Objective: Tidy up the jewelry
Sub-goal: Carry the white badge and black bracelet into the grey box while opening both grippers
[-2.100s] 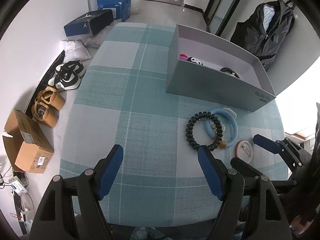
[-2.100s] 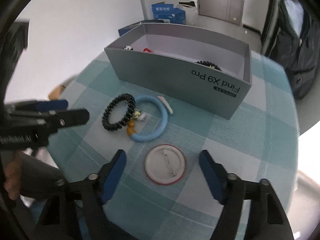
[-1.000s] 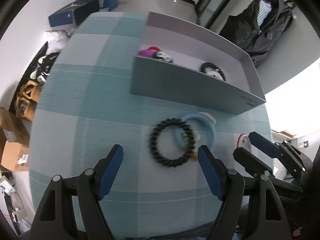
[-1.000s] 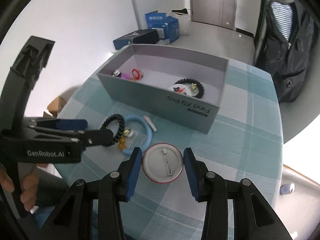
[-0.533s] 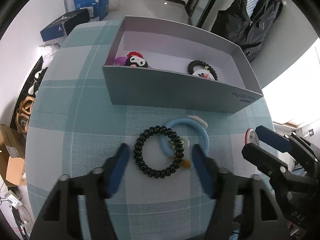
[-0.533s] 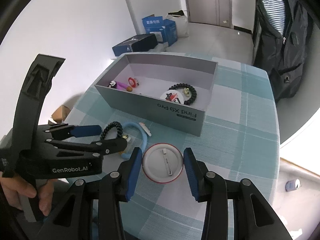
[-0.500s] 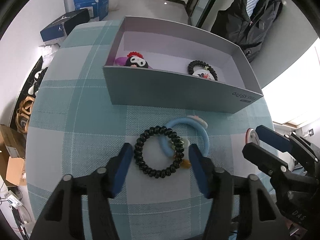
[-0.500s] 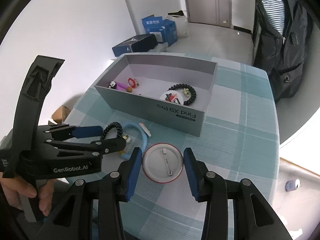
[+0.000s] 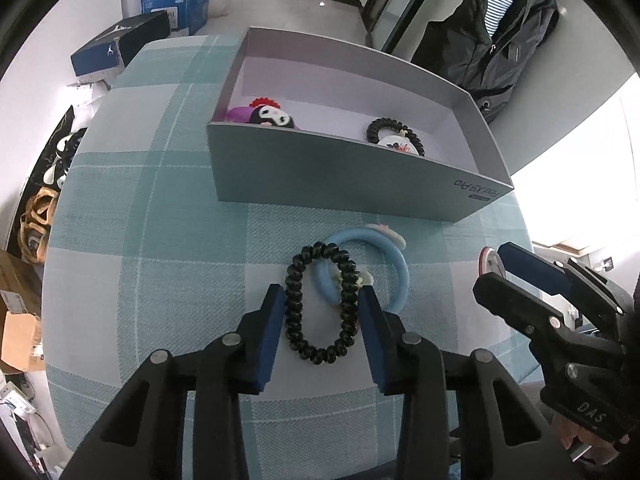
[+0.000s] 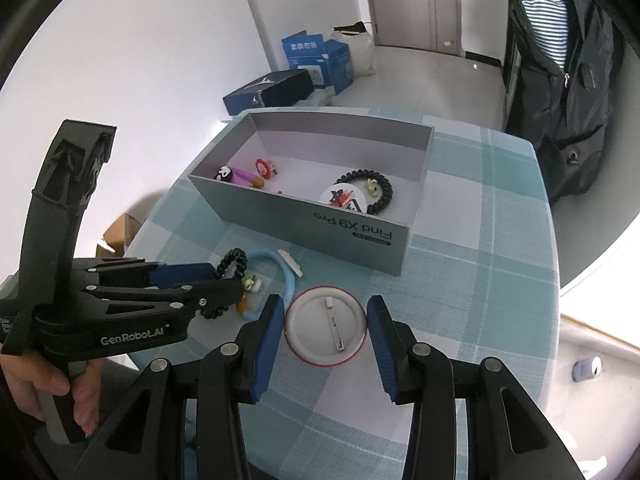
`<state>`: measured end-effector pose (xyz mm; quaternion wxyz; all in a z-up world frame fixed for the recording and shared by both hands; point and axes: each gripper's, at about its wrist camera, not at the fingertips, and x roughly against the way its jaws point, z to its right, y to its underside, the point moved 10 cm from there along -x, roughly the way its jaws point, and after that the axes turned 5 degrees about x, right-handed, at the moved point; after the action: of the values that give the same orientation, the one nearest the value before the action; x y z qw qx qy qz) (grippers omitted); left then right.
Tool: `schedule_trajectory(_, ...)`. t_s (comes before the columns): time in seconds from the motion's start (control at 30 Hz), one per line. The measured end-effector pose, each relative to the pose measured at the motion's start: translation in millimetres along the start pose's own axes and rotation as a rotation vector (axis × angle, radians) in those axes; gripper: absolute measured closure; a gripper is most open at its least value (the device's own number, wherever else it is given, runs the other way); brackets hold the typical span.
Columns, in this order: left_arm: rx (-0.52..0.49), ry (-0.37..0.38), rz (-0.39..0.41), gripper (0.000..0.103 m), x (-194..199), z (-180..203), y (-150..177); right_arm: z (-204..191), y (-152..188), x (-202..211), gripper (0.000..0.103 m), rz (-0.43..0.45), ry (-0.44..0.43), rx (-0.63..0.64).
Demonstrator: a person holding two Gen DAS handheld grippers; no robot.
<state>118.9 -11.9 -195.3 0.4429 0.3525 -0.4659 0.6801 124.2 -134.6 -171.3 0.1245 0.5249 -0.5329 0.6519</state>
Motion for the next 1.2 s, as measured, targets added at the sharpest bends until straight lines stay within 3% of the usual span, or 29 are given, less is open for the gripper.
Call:
schedule_trajectory(0.27,0.050,0.063,-0.012,0.072,12,-8,-1,-2,-1,0,0.061,0.004,-0.006,-0.001)
schedule_trajectory(0.87,0.171,0.165,0.109,0.072,63,-25,-33,8,-6,4,0.061,0.022,-0.053,-0.111)
schedule_trajectory(1.2,0.164,0.188,0.161,0.072,81,-16,-51,2,-27,17,0.061,0.082,-0.074,-0.126)
